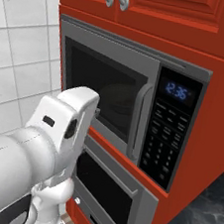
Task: Place the bowl containing the shrimp and onion in the microwave. Close the microwave door and press the start button to microwave the meal.
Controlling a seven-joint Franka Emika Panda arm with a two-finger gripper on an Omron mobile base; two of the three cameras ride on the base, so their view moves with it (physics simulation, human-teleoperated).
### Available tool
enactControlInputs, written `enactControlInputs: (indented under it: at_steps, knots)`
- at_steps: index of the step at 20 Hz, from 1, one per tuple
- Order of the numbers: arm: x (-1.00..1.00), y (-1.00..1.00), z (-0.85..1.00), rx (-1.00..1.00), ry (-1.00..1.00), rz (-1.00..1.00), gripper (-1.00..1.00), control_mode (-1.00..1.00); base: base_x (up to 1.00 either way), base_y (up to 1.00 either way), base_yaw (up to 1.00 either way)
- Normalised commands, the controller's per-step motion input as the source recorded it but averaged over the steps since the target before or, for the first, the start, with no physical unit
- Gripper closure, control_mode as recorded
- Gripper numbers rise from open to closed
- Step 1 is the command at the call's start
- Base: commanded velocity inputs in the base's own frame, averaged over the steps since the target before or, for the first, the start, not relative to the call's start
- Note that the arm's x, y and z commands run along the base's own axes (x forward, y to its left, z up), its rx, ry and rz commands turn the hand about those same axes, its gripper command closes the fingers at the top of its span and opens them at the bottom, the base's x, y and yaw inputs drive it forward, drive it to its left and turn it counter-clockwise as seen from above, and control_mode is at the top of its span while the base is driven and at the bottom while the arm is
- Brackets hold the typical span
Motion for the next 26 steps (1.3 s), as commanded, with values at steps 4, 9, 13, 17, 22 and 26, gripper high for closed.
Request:
enactControlInputs:
  at_steps: [4, 9, 13, 17, 22, 26]
  knots:
    - [-0.25, 0.0, -0.68, -0.14, 0.04, 0.24, -1.0, -1.0, 0.0, 0.0, 0.0]
    - [-0.39, 0.01, -0.6, -0.05, -0.12, 0.08, 1.0, -1.0, 0.0, 0.0, 0.0]
    - [0.0, 0.02, -0.14, 0.0, -0.04, 0.0, 1.0, -1.0, 0.0, 0.0, 0.0]
    - [0.0, 0.0, -0.15, 0.0, 0.0, 0.0, 1.0, -1.0, 0.0, 0.0, 0.0]
    - [0.21, 0.01, -0.44, -0.01, 0.0, 0.0, 1.0, -1.0, 0.0, 0.0, 0.0]
    - [0.51, 0.18, -0.39, -0.03, 0.0, 0.0, 1.0, -1.0, 0.0, 0.0, 0.0]
